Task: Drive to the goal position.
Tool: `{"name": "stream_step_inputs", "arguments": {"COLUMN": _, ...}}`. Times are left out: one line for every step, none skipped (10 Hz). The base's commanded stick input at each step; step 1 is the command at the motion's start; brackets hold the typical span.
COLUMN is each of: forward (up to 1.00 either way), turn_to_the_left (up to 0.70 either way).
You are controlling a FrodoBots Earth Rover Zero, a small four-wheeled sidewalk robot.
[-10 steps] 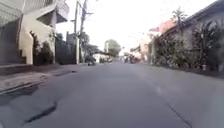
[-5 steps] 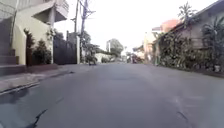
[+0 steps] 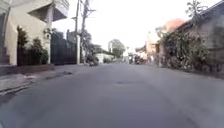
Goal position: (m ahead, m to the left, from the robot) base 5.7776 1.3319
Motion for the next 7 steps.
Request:
{"name": "stream_step_inputs", "arguments": {"forward": 1.00, "turn_to_the_left": 0.02}}
{"name": "stream_step_inputs", "arguments": {"forward": 1.00, "turn_to_the_left": 0.02}}
{"name": "stream_step_inputs", "arguments": {"forward": 1.00, "turn_to_the_left": -0.19}}
{"name": "stream_step_inputs", "arguments": {"forward": 1.00, "turn_to_the_left": -0.38}}
{"name": "stream_step_inputs", "arguments": {"forward": 1.00, "turn_to_the_left": -0.38}}
{"name": "stream_step_inputs", "arguments": {"forward": 1.00, "turn_to_the_left": -0.38}}
{"name": "stream_step_inputs", "arguments": {"forward": 1.00, "turn_to_the_left": -0.38}}
